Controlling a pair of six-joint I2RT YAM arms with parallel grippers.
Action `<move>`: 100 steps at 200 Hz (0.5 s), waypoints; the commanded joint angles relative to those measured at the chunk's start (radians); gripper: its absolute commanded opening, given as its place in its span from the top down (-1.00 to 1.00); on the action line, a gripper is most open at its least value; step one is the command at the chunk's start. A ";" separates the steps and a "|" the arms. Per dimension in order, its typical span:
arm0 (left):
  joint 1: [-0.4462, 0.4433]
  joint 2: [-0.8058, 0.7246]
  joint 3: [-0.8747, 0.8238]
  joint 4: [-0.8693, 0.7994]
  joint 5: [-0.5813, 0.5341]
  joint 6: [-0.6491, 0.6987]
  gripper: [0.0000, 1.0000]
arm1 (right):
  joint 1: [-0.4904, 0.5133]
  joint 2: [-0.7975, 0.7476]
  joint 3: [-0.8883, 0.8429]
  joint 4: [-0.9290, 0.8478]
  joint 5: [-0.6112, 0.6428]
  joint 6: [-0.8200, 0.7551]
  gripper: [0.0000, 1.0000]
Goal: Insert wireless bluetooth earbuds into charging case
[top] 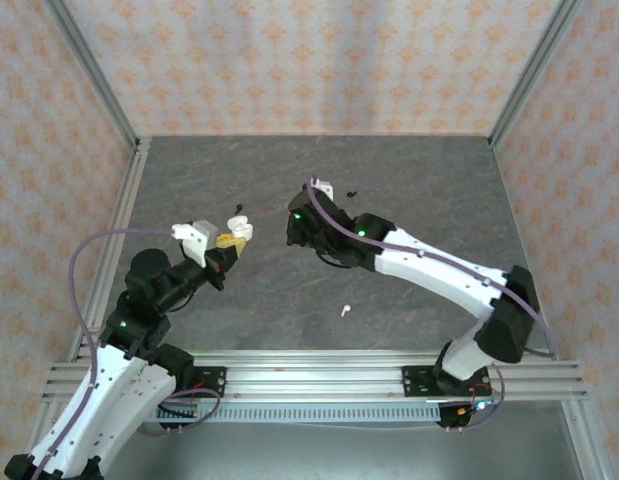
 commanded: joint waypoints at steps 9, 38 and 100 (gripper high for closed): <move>-0.002 0.035 -0.010 0.138 0.045 -0.040 1.00 | -0.003 -0.099 -0.041 0.177 0.014 -0.089 0.72; -0.002 0.079 0.006 0.170 0.064 -0.049 1.00 | 0.000 -0.147 -0.043 0.258 -0.035 -0.137 0.73; -0.004 0.149 0.036 0.234 0.091 -0.059 1.00 | 0.048 -0.148 -0.026 0.398 -0.082 -0.279 0.75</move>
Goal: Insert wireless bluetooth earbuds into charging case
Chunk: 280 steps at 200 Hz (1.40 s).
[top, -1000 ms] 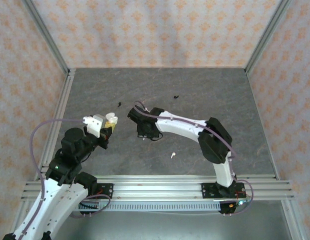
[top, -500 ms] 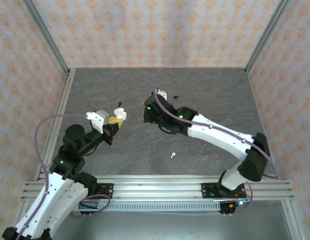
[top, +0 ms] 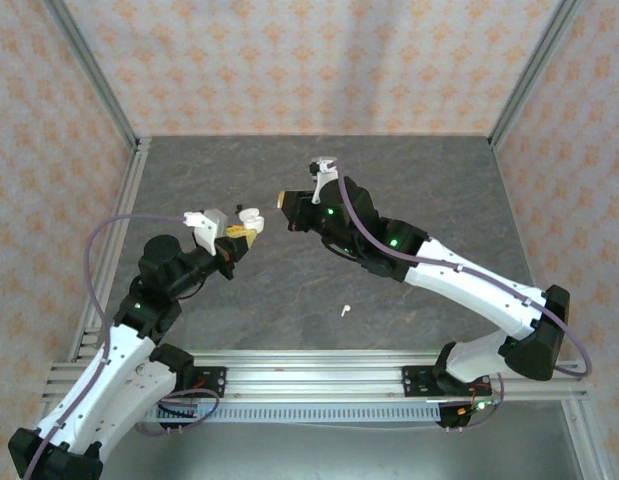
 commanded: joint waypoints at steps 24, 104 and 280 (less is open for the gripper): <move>-0.004 0.024 0.050 0.100 0.041 -0.014 1.00 | 0.039 0.028 0.032 0.109 -0.060 -0.131 0.75; -0.007 0.022 0.066 0.107 0.062 -0.027 1.00 | 0.060 0.088 0.066 0.113 -0.042 -0.215 0.74; -0.015 0.008 0.083 0.089 0.056 -0.025 1.00 | 0.063 0.113 0.056 0.117 0.002 -0.250 0.74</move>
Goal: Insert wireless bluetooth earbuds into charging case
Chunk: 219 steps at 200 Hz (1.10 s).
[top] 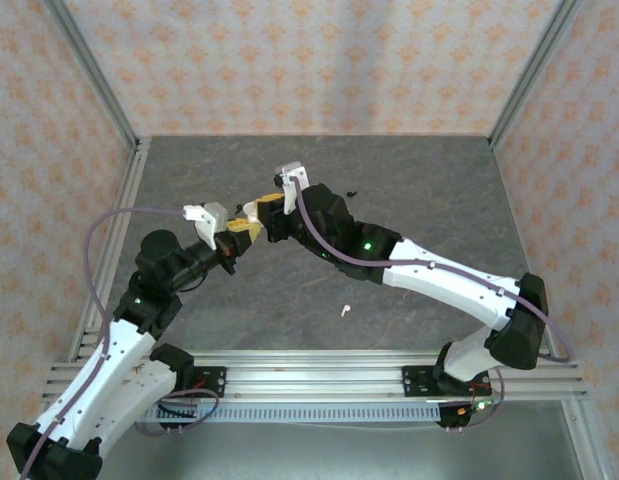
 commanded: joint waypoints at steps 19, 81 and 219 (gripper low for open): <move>-0.008 -0.019 0.041 0.030 0.002 -0.001 1.00 | 0.009 -0.001 0.019 0.019 0.011 -0.014 0.73; -0.008 -0.021 0.042 0.030 -0.007 0.002 1.00 | 0.017 -0.032 -0.010 0.011 0.005 0.005 0.74; -0.009 -0.023 0.051 0.025 -0.012 0.000 1.00 | 0.019 -0.057 -0.010 -0.060 -0.004 0.120 0.38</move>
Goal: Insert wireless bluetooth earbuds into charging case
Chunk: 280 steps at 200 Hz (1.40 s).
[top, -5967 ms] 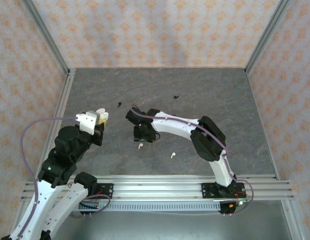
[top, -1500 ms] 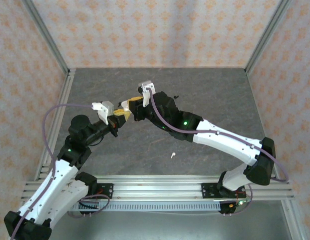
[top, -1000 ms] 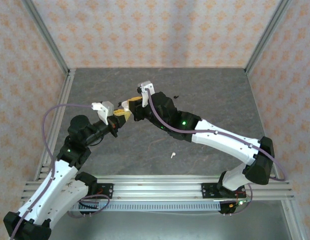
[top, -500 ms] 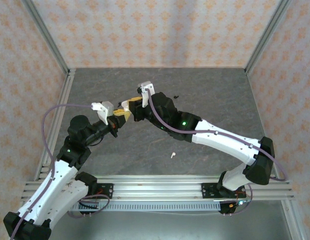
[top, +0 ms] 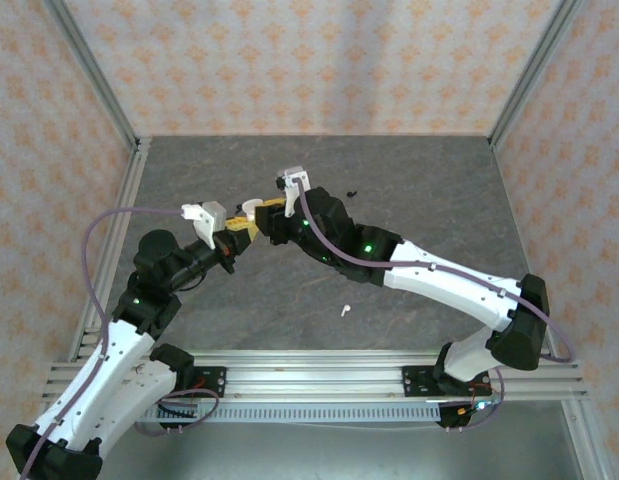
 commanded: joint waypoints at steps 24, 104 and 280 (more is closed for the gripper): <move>-0.012 -0.021 0.038 0.022 -0.009 0.000 1.00 | 0.006 -0.061 0.016 -0.036 -0.007 0.043 0.23; -0.017 -0.016 0.037 0.026 0.002 0.009 1.00 | -0.072 -0.075 0.152 -0.198 -0.118 0.240 0.06; -0.041 -0.009 0.060 -0.002 0.012 0.041 1.00 | -0.145 0.093 0.285 -0.331 -0.434 0.308 0.73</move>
